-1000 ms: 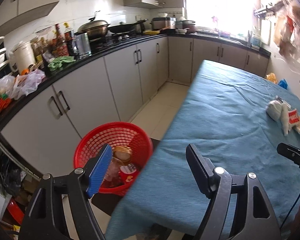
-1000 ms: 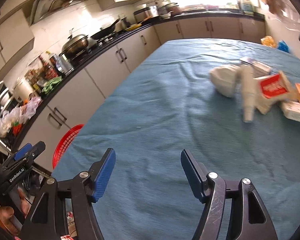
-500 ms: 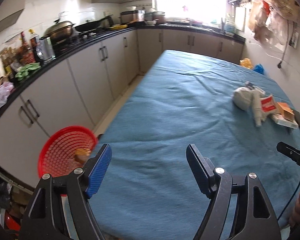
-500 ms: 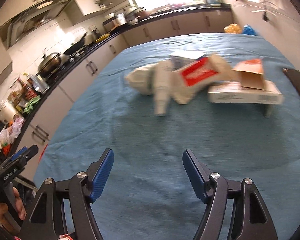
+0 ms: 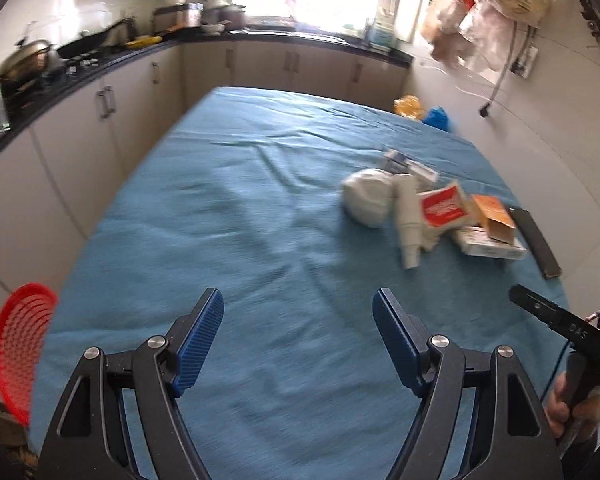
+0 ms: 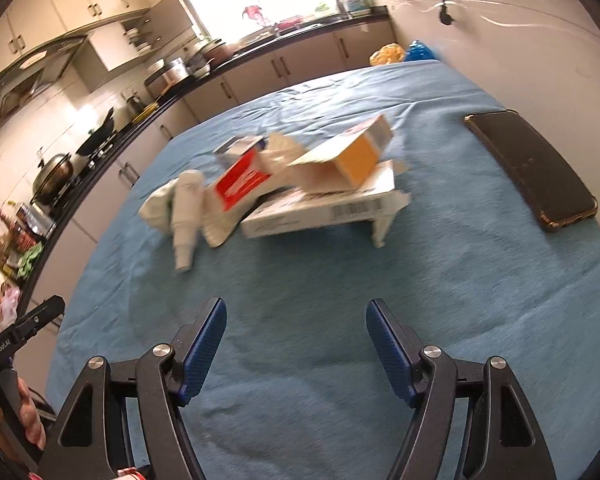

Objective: Collect trash
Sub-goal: 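Move both open grippers back over the trash on the table, then grasp the white cloth bundle with the left gripper while the right gripper grasps the orange milk box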

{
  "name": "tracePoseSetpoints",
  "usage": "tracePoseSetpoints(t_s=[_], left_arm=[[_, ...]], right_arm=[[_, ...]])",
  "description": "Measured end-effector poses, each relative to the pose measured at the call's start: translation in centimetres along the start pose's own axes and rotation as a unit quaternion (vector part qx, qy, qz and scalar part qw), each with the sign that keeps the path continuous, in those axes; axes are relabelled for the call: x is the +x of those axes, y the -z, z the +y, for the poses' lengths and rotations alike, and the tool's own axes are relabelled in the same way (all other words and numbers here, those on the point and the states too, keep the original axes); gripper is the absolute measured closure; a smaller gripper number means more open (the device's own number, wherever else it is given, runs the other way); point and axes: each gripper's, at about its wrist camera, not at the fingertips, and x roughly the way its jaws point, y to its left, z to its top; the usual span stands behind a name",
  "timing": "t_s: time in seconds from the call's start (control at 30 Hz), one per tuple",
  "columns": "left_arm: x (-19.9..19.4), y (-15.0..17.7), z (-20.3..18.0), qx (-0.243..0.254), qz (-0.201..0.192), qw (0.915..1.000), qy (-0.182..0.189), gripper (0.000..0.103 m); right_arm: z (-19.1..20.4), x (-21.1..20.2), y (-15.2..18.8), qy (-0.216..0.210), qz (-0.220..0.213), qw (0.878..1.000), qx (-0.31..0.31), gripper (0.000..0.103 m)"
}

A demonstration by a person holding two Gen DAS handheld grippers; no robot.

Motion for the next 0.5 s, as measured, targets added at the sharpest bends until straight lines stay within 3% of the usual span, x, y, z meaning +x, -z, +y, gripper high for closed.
tracePoseSetpoints(t_s=[0.2, 0.3, 0.5], left_arm=[[3.1, -1.5, -3.9, 0.045, 0.015, 0.9988, 0.010, 0.027], [4.3, -2.9, -4.8, 0.060, 0.008, 0.9981, 0.009, 0.027], [7.2, -7.0, -3.8, 0.035, 0.008, 0.9993, 0.015, 0.026]], right_arm=[[-1.7, -0.4, -2.6, 0.011, -0.022, 1.000, 0.013, 0.026], [-2.3, -0.8, -4.6, 0.018, -0.036, 0.999, 0.015, 0.020], [-2.7, 0.7, -8.3, 0.023, -0.027, 0.999, 0.022, 0.019]])
